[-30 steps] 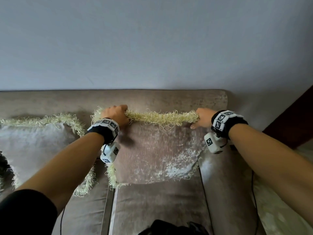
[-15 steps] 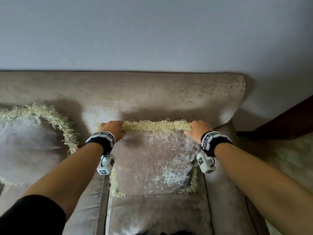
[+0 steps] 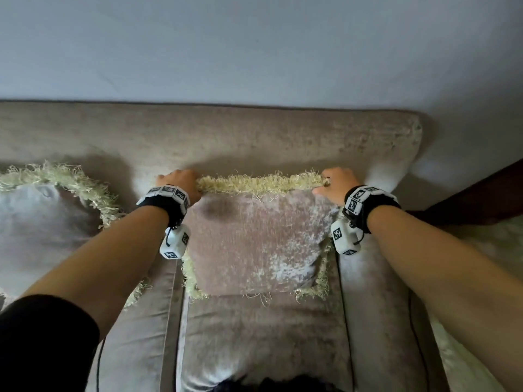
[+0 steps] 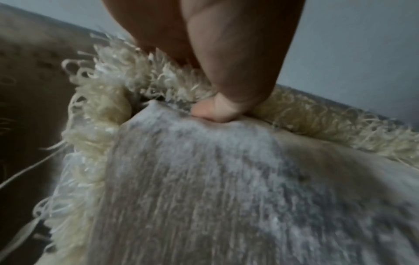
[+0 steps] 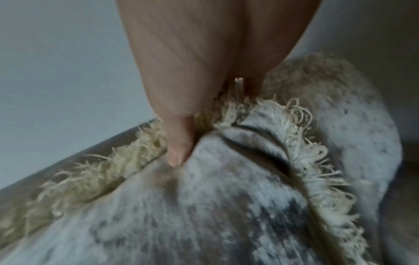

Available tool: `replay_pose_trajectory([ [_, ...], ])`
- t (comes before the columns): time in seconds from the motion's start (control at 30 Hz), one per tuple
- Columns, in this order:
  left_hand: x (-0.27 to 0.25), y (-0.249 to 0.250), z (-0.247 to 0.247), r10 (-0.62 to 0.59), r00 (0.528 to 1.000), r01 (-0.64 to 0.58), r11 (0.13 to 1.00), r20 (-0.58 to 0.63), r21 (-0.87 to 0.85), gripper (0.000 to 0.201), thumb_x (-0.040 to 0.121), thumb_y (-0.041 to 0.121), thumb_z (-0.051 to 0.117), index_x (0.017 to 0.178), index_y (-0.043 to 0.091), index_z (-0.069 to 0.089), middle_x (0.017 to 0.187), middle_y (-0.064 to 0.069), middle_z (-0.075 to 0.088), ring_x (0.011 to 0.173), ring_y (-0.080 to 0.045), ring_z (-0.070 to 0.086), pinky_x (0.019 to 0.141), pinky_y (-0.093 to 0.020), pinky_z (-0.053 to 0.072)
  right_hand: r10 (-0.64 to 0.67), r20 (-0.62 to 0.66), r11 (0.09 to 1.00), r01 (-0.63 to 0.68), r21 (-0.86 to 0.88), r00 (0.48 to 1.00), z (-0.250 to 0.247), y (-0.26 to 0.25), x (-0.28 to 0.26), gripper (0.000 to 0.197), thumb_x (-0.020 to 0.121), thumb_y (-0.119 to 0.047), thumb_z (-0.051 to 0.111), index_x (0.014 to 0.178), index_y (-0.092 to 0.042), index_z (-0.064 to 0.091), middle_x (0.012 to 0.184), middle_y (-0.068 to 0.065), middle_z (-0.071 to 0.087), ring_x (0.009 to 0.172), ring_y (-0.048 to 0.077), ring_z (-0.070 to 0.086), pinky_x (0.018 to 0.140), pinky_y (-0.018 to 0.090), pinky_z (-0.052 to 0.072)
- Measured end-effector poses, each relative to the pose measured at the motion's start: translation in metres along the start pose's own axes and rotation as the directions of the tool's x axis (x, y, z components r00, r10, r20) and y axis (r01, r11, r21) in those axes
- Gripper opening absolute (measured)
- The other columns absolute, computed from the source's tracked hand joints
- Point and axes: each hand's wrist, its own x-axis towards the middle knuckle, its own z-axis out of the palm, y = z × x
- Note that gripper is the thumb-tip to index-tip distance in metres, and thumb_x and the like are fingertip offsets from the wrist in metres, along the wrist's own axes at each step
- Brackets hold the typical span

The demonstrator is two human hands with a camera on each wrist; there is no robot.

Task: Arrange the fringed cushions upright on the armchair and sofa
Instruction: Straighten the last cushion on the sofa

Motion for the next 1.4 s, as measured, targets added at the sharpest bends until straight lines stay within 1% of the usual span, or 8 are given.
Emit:
replay_pose_trajectory([
  [0.27,0.011,-0.009,-0.018,-0.015,0.996,0.019,0.999,-0.084,0.044,0.016,0.079,0.032,0.059,0.089,0.025,0.069,0.087,-0.004,0.067,0.079,-0.027,0.064,0.088,-0.040,0.045,-0.035,0.068,0.998,0.038,-0.040,0.997,-0.021,-0.005,0.015,0.055,0.095,-0.033,0.061,0.139,-0.003,0.049,0.144,0.016,0.049,0.128,0.030,0.052,0.102,0.034,0.042],
  [0.73,0.005,-0.013,-0.011,0.002,1.000,-0.002,1.000,0.000,-0.019,0.022,0.085,0.030,0.053,0.098,0.029,0.071,0.086,-0.002,0.066,0.075,-0.025,0.061,0.082,-0.037,0.047,0.085,0.073,0.996,-0.088,0.032,0.994,-0.005,-0.001,0.023,0.060,0.085,-0.034,0.073,0.134,-0.005,0.054,0.141,0.014,0.052,0.129,0.030,0.051,0.107,0.039,0.042],
  [0.93,-0.005,-0.028,-0.010,0.058,0.998,-0.065,0.980,-0.039,-0.189,0.032,0.091,0.030,0.056,0.122,0.035,0.058,0.115,-0.004,0.067,0.093,-0.031,0.064,0.075,-0.038,0.051,0.038,0.012,0.995,-0.039,0.095,0.999,-0.006,-0.002,0.017,0.046,0.091,-0.019,0.062,0.135,-0.005,0.055,0.117,0.016,0.068,0.071,0.019,0.067,0.059,0.025,0.051],
  [1.07,-0.015,-0.029,-0.007,-0.001,0.998,-0.008,0.988,-0.059,-0.151,0.025,0.095,0.020,0.048,0.113,0.032,0.062,0.100,-0.005,0.069,0.080,-0.029,0.062,0.074,-0.037,0.051,0.018,-0.025,0.994,-0.015,0.109,1.000,-0.004,0.006,0.016,0.022,0.094,-0.024,0.061,0.108,-0.009,0.070,0.071,0.002,0.063,0.049,0.013,0.053,0.055,0.024,0.044],
  [1.17,-0.017,-0.024,-0.010,-0.048,0.998,0.042,0.988,-0.036,-0.151,0.030,0.091,0.010,0.046,0.106,0.030,0.063,0.091,-0.005,0.068,0.075,-0.028,0.060,0.082,-0.039,0.048,0.078,-0.061,0.994,-0.072,0.084,0.995,0.000,0.000,0.015,0.028,0.095,-0.023,0.060,0.116,-0.006,0.067,0.099,0.013,0.070,0.057,0.015,0.058,0.054,0.023,0.047],
  [1.23,-0.020,-0.015,-0.011,-0.074,0.996,0.062,0.982,-0.059,-0.178,0.040,0.087,0.007,0.050,0.118,0.029,0.061,0.105,-0.008,0.068,0.094,-0.030,0.062,0.099,-0.045,0.040,0.103,-0.122,0.994,-0.100,0.034,0.987,0.006,-0.006,0.013,0.028,0.092,-0.022,0.062,0.117,-0.009,0.066,0.117,0.015,0.064,0.086,0.025,0.064,0.077,0.037,0.056],
  [1.3,-0.030,-0.003,-0.006,-0.036,0.986,0.000,0.977,-0.165,-0.214,0.052,0.086,0.011,0.054,0.135,0.028,0.047,0.135,-0.007,0.055,0.127,-0.028,0.048,0.114,-0.054,0.024,0.002,-0.225,0.995,-0.025,-0.098,0.974,0.014,-0.013,0.009,0.040,0.087,-0.023,0.063,0.126,-0.017,0.058,0.135,0.009,0.052,0.124,0.029,0.048,0.108,0.050,0.037],
  [1.4,-0.052,0.026,0.006,0.209,0.911,-0.267,0.956,-0.357,-0.122,0.065,0.088,0.039,0.055,0.146,0.031,0.027,0.157,-0.005,0.025,0.147,-0.025,0.019,0.116,-0.061,0.012,-0.269,-0.310,0.950,0.198,-0.243,0.912,0.026,-0.030,-0.005,0.066,0.077,-0.030,0.061,0.139,-0.025,0.041,0.156,0.006,0.027,0.144,0.026,0.022,0.118,0.057,0.011],
])
